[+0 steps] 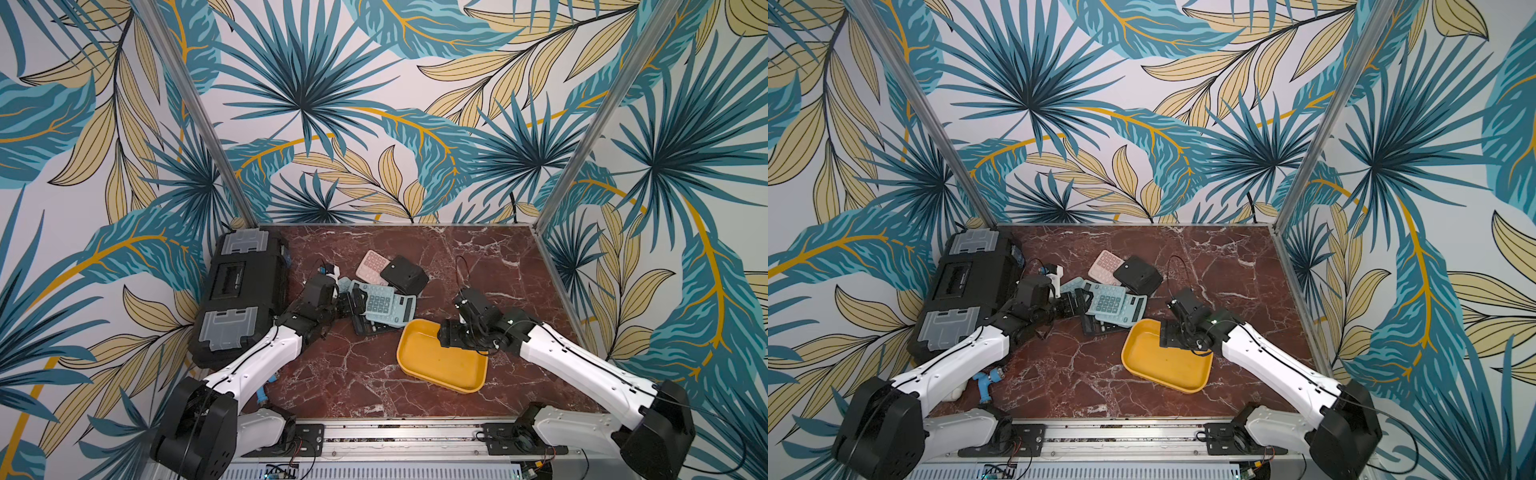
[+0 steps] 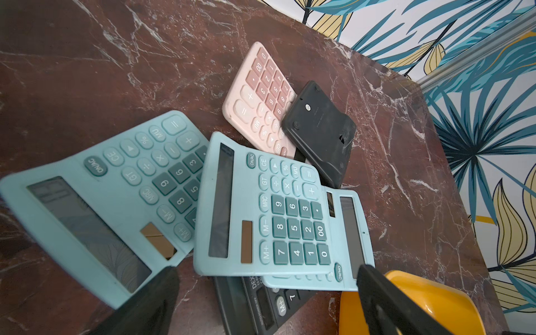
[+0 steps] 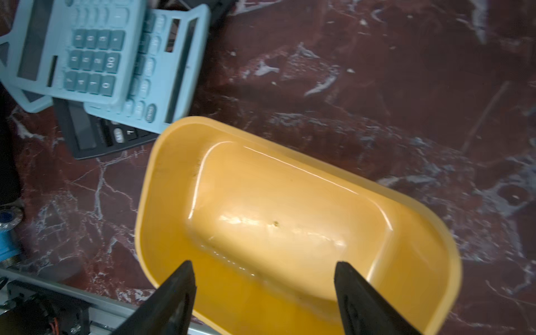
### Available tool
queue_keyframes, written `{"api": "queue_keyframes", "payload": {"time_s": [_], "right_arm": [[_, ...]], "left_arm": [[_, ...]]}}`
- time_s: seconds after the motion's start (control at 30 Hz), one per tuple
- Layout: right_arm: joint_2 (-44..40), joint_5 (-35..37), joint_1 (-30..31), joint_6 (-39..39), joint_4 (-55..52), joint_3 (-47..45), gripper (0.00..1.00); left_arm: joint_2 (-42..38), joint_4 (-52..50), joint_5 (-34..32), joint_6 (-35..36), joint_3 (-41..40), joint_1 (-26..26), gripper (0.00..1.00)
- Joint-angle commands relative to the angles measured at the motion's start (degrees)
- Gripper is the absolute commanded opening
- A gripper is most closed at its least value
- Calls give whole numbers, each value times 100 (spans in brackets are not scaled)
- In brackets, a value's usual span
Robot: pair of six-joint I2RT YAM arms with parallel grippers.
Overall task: Put the calculator in the storage box
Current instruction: Move the calculator to the center of the board.
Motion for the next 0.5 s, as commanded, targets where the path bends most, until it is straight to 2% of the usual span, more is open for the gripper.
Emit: {"api": "queue_keyframes", "payload": {"time_s": [0.0,0.2,0.33,0.47], "right_arm": [[-454,300,-338,-85,-675,-352,80],[-979,946,-490,414,-1097,-872,79],[-1110,955,-488,536,-1043,-1170,77],[-984,770,-488,297,-782,-1279,70]], "left_arm": [[-62,147,0,92,-88,30,100],[-122,142,0,92,-105,30,100],[-115,166,-43,91,-123,36,100],[-141,161,-100,101,-122,31,100]]}}
